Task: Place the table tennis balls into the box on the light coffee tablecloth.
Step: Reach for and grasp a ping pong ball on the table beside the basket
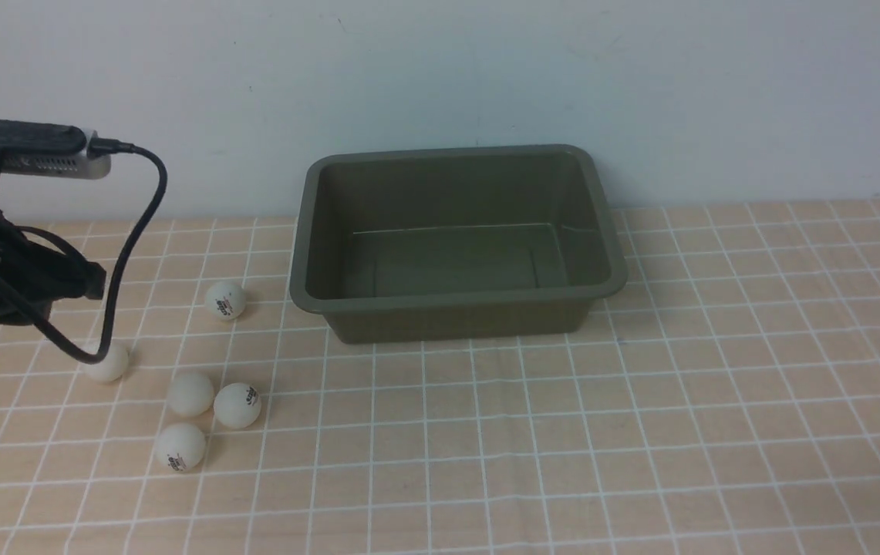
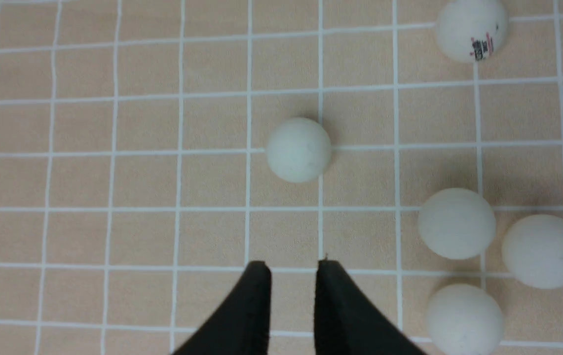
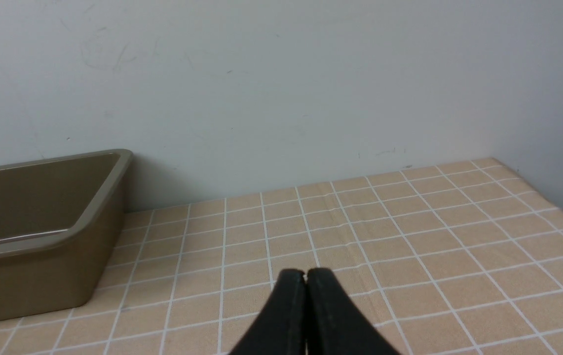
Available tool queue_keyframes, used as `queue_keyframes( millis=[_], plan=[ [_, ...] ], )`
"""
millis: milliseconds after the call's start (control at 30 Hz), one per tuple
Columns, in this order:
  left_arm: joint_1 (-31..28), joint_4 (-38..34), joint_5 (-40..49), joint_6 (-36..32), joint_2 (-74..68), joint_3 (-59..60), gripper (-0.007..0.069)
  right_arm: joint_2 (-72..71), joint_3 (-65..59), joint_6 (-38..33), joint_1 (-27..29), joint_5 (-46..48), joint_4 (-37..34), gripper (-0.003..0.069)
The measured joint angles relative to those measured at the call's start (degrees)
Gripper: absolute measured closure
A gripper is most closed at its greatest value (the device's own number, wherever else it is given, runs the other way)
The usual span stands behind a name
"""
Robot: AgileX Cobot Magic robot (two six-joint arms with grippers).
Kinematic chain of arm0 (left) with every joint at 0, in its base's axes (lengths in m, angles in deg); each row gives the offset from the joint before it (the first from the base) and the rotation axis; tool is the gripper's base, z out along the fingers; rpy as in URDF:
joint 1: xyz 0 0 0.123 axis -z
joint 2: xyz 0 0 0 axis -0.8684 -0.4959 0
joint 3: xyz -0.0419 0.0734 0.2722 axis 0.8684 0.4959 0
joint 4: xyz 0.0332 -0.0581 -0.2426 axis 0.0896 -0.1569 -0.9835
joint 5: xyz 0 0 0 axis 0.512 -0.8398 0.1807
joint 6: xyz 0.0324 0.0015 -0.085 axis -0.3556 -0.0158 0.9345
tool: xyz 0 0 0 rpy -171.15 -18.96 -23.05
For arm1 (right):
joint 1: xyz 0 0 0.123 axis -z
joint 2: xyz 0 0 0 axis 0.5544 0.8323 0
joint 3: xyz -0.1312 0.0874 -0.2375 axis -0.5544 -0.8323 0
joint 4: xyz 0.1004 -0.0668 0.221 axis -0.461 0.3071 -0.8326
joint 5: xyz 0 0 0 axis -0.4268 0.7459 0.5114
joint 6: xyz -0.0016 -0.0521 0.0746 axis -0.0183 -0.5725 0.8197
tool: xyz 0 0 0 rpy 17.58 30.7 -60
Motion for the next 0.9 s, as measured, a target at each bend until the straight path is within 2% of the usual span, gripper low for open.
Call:
queue_keyframes(
  millis=[33,200,300,533,733,900],
  plan=[
    [0.0,-0.91,1.01,0.0,-0.59,-0.05,0.0443,0.0,0.0,0.0,0.0,0.0,0.0,0.0671],
    [0.0,-3.59,0.59,0.2,-4.33,-0.22,0.0242,0.0,0.0,0.0,0.0,0.0,0.0,0.0671],
    [-0.06,-4.23,-0.14,0.42,-8.03,-0.65,0.018,0.0,0.0,0.0,0.0,0.0,0.0,0.0671],
    [-4.56,-9.29,-0.36,-0.12,-16.05,-6.3,0.0157,0.0,0.0,0.0,0.0,0.0,0.0,0.0671],
    [-10.53,-20.49,1.69,-7.89,-20.77,-13.76,0.0155,0.0,0.0,0.0,0.0,0.0,0.0,0.0671],
    [-11.42,-22.61,3.82,-10.43,-25.59,-15.97,0.0155,0.0,0.0,0.0,0.0,0.0,0.0,0.0671]
  ],
)
